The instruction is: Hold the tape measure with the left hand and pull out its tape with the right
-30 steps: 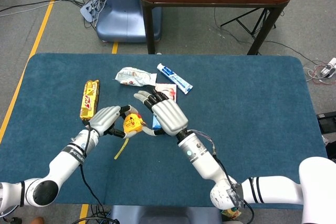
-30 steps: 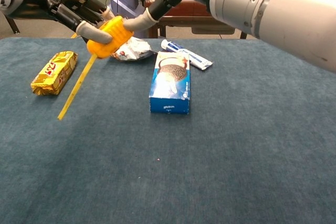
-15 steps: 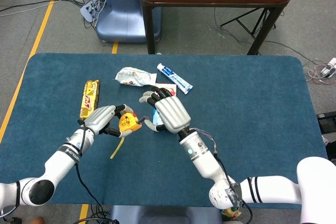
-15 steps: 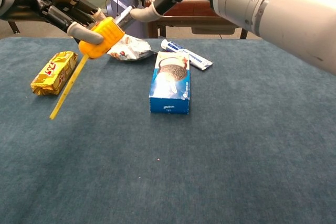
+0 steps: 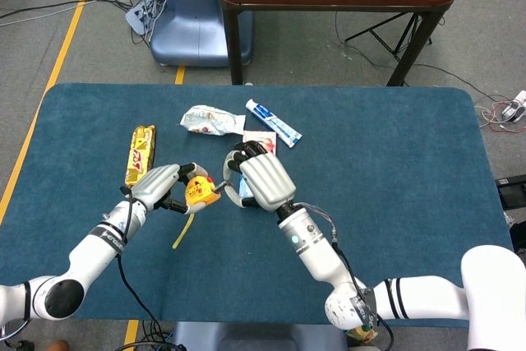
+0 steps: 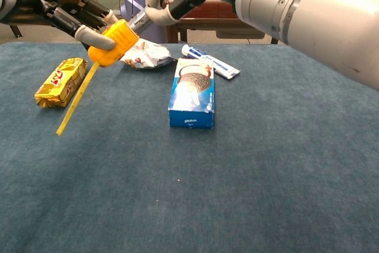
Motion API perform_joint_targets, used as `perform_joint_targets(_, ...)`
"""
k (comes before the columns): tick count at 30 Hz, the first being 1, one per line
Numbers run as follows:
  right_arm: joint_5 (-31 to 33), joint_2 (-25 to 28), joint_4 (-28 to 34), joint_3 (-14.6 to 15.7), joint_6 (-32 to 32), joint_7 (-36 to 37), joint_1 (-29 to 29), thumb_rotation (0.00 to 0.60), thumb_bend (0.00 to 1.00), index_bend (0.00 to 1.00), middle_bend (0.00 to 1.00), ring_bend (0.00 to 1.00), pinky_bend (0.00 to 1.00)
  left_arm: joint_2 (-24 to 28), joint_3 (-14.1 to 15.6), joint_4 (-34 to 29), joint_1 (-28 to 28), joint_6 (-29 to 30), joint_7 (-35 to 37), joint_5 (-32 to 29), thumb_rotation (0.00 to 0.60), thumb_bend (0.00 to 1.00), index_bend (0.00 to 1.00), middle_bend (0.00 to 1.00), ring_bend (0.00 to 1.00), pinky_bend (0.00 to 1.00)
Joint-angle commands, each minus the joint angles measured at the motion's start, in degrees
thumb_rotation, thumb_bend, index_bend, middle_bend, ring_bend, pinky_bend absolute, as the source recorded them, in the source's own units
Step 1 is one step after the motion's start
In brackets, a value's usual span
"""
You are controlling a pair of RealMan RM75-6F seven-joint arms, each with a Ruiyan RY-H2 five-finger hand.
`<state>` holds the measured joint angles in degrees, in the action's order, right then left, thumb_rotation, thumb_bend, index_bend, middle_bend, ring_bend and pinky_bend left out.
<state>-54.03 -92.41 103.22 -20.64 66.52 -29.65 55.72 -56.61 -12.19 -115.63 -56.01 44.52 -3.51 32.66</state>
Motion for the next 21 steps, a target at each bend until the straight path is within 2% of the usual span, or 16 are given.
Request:
perform_joint_targets(1, -0.1, 0.1, 0.1, 0.1, 0.1, 0.0, 0.0, 0.600, 0.55, 0.54, 0.39, 0.21, 0.16, 0.0, 0.0, 0.2, 0.0, -0.1, 0.2, 0.0, 0.600, 0.27, 0.46, 0.52, 0.34, 0.24)
perform_joint_targets(7, -0.1, 1.3, 1.1, 0.2, 0.1, 0.9, -0.7, 0.600, 0.63, 0.57, 0.42, 0.23, 0.16, 0.1, 0.4, 0.9, 0.1, -0.7, 0.5, 0.2, 0.600, 0.27, 0.46, 0.52, 0.34, 0.24)
perform_joint_targets(12, -0.6, 3.6, 2.7, 0.4, -0.3, 2.2, -1.8, 0.600, 0.64, 0.58, 0.43, 0.24, 0.16, 0.3, 1.0, 1.9, 0.4, -2.0, 0.9, 0.5, 0.600, 0.27, 0.46, 0.52, 0.34, 0.24)
perform_joint_targets(21, -2.0, 11.2, 6.5, 0.4, -0.8, 6.3, -5.3, 0.600, 0.65, 0.59, 0.44, 0.25, 0.16, 1.9, 3.2, 5.0, 2.1, -6.9, 2.7, 2.9, 0.600, 0.27, 0.46, 0.52, 0.34, 0.27)
